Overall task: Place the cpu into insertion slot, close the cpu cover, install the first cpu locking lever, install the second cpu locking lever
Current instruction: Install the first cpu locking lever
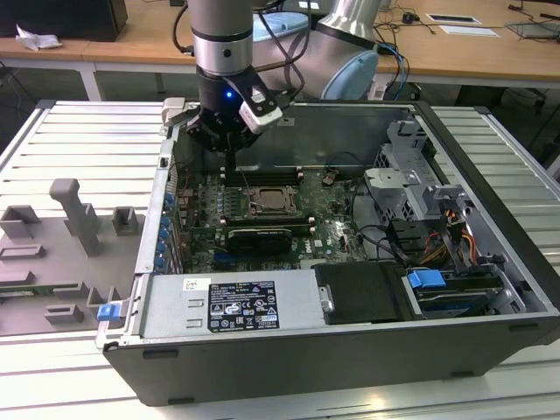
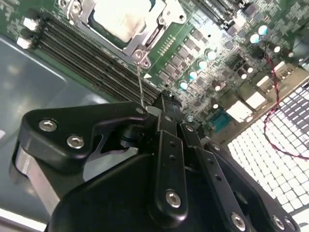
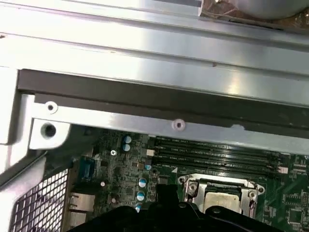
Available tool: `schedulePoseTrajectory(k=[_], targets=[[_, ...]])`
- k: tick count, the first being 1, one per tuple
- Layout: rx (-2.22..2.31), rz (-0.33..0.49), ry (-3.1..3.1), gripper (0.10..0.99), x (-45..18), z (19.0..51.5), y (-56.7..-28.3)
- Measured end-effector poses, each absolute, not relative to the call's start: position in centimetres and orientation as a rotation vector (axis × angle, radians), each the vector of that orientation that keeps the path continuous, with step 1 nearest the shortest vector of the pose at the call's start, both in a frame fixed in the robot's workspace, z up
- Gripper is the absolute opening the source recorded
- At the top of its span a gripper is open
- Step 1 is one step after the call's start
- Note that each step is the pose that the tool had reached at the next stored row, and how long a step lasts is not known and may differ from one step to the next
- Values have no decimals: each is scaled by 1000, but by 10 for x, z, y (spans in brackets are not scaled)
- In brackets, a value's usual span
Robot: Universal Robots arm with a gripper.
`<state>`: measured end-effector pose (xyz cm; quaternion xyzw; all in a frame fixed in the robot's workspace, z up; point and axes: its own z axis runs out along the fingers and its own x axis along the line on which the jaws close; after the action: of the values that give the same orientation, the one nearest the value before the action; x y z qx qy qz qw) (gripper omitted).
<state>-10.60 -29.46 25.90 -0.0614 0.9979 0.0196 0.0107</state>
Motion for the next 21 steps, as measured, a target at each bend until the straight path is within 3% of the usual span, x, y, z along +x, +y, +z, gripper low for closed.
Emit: schedulePoseTrajectory(k=[10,21], targets=[[-165,62,3115,106,-50,254,-293],[-113,135,3112,106,-40,235,-291]])
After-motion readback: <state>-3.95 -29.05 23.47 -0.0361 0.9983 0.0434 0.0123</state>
